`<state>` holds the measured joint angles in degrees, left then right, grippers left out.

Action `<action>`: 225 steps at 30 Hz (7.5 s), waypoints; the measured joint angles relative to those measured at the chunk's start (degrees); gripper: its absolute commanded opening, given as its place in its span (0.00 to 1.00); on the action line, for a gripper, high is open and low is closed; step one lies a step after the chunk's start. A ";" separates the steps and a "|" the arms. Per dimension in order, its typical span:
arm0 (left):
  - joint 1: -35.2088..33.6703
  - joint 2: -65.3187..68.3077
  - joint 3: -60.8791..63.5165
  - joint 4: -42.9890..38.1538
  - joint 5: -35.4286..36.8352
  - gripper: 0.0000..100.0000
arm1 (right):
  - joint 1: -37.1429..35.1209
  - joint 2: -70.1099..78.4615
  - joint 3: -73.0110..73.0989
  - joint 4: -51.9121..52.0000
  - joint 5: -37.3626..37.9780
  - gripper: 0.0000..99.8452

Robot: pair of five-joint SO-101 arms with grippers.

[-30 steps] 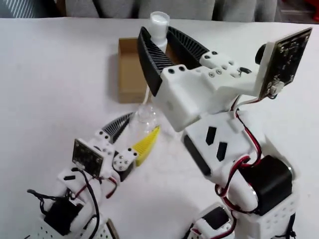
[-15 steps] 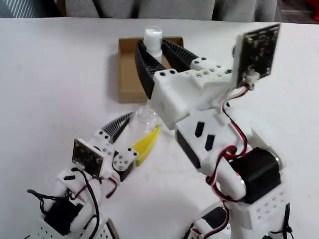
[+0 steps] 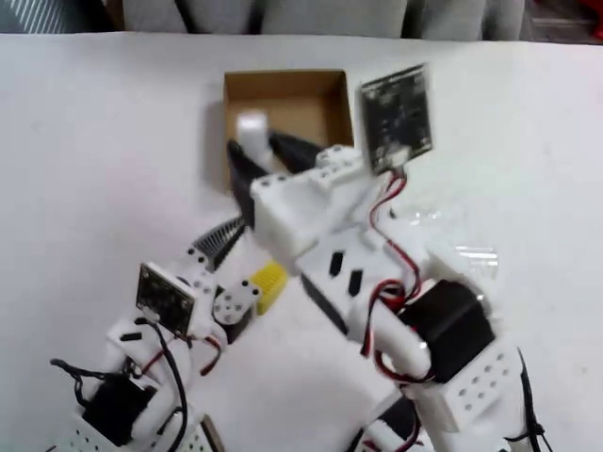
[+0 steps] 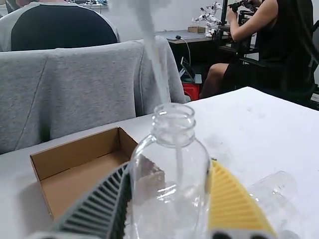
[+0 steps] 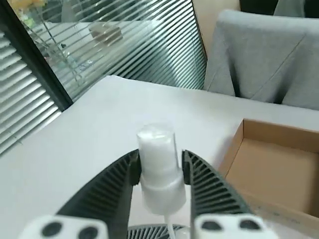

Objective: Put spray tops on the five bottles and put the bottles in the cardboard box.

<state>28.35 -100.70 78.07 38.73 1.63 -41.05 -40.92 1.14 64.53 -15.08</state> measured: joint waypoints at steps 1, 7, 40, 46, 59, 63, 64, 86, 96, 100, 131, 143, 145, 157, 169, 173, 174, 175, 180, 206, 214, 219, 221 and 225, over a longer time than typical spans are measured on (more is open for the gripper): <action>0.00 0.00 0.00 0.00 0.00 0.02 | -0.26 -0.79 1.58 0.00 0.00 0.22; -0.09 0.00 0.35 0.00 0.09 0.02 | -1.05 -4.84 6.68 0.00 0.00 0.21; -10.20 42.90 -14.95 -13.36 8.70 0.02 | 21.36 -14.77 47.74 -5.80 5.19 0.02; -11.96 48.35 -16.35 -21.98 9.05 0.02 | 18.81 -14.77 61.98 -21.98 5.19 0.02; -11.78 66.99 -16.35 -47.12 9.05 0.02 | 8.88 -30.07 88.18 -50.64 5.19 0.02; -10.55 66.11 -16.09 -47.30 9.05 0.02 | 8.79 -34.55 94.51 -61.89 5.27 0.02; -9.85 65.05 -15.47 -47.30 9.05 0.02 | 8.79 -35.60 94.59 -63.56 5.27 0.02; -4.75 44.04 -10.11 -29.45 9.05 0.02 | 10.46 -31.56 95.03 -68.13 5.63 0.02; -11.16 50.02 -9.93 -40.79 9.05 0.02 | 11.16 -31.56 95.38 -65.93 5.54 0.02; -13.89 63.91 -17.05 -46.07 9.05 0.02 | 11.08 -31.56 95.38 -65.67 5.54 0.02; -25.58 133.10 -70.07 -57.76 9.05 0.02 | 11.34 -31.56 95.38 -63.03 5.54 0.02; -26.11 141.10 -77.63 -57.85 9.05 0.02 | 11.34 -31.56 95.38 -63.03 5.54 0.02; -26.11 142.15 -78.51 -57.85 9.05 0.02 | 11.34 -31.56 95.38 -63.03 5.54 0.02; -26.02 145.67 -81.41 -57.85 9.05 0.03 | 11.34 -31.56 95.38 -63.03 5.54 0.02; -26.02 145.67 -81.41 -61.89 9.05 0.03 | 11.34 -31.56 95.38 -63.03 5.54 0.02; -26.02 145.67 -81.41 -61.89 9.05 0.03 | 11.34 -31.56 95.38 -63.03 5.54 0.02; -26.02 145.67 -81.41 -61.89 9.05 0.03 | 11.34 -31.56 95.38 -63.03 5.54 0.02; -26.02 145.67 -81.41 -61.89 9.05 0.03 | 11.34 -31.56 95.38 -63.03 5.54 0.02; -26.02 145.67 -81.41 -61.89 9.05 0.03 | 11.34 -31.56 95.38 -63.03 5.54 0.02; -26.73 150.68 -85.71 -61.36 9.23 0.18 | 11.34 -31.56 95.38 -63.03 5.54 0.02; -27.25 150.59 -85.89 -58.64 9.14 0.26 | 11.34 -31.56 95.38 -63.03 5.54 0.02; -27.34 150.95 -85.71 -57.41 9.05 0.26 | 11.34 -31.56 95.38 -63.03 5.54 0.02; -27.34 150.77 -85.80 -57.23 9.05 0.26 | 11.34 -31.56 95.38 -63.03 5.54 0.02; -27.34 150.51 -85.45 -57.14 9.05 0.26 | 11.34 -31.56 95.38 -63.03 5.54 0.02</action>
<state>1.01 49.80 -7.38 -18.42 10.68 -29.71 -72.48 96.53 1.49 -9.54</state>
